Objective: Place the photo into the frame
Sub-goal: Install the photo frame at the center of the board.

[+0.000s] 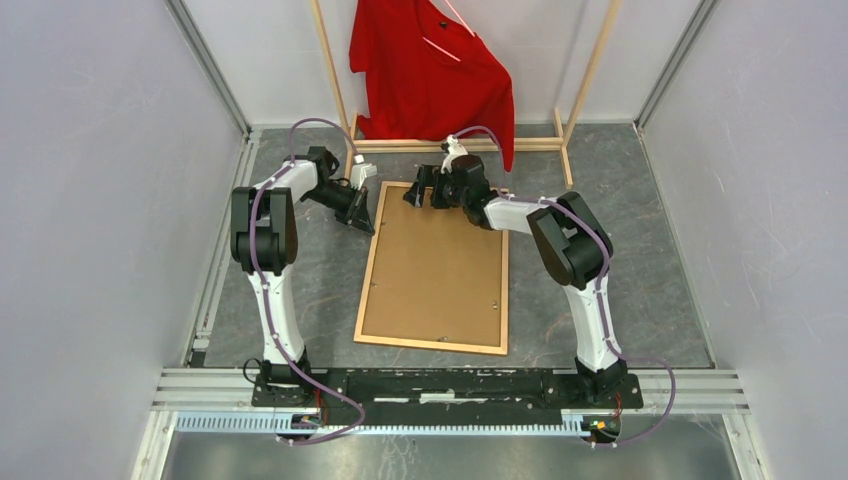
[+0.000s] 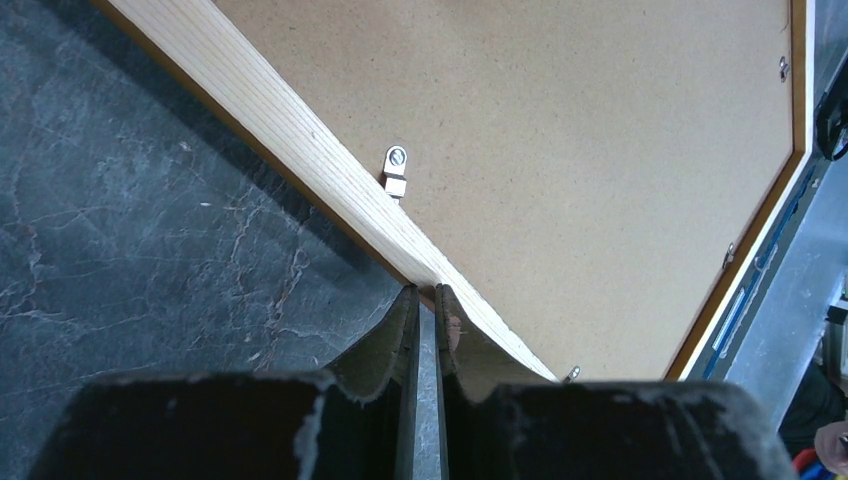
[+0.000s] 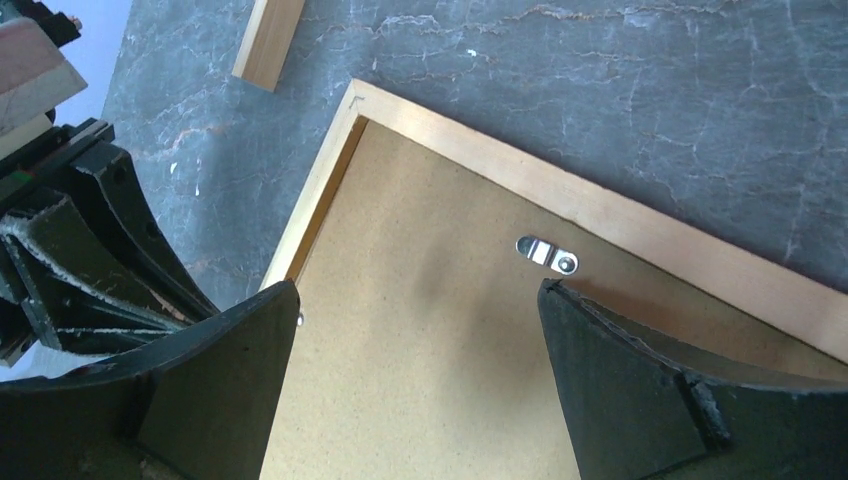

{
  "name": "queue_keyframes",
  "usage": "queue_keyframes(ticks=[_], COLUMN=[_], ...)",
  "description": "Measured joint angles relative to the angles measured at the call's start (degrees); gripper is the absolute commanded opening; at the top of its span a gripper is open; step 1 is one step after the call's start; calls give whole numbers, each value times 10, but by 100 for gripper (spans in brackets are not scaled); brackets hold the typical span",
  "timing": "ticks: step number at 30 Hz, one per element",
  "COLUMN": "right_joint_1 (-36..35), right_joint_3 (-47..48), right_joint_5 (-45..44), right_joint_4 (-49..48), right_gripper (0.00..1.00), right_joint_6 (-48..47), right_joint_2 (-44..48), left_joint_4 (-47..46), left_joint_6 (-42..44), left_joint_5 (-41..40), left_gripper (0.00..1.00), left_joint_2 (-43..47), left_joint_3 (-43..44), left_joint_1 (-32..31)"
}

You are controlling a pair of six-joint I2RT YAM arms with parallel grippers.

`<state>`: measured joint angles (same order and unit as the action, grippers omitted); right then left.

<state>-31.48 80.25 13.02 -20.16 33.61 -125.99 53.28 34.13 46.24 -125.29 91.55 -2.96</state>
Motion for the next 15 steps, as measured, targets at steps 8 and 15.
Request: queue_keyframes(ticks=[8,15], right_joint_1=[2,4], right_joint_3=[31,51], right_joint_5=[-1,-2], right_joint_4=[-3,-4], right_gripper=[98,98], right_joint_6=[4,6], right_joint_2=[-23,-38], left_joint_4=[2,4], left_joint_6=[0,0], left_joint_5=[0,-1], left_gripper=[15,14], left_joint_2=[0,0], left_joint_3=[0,0], left_joint_1=[0,0])
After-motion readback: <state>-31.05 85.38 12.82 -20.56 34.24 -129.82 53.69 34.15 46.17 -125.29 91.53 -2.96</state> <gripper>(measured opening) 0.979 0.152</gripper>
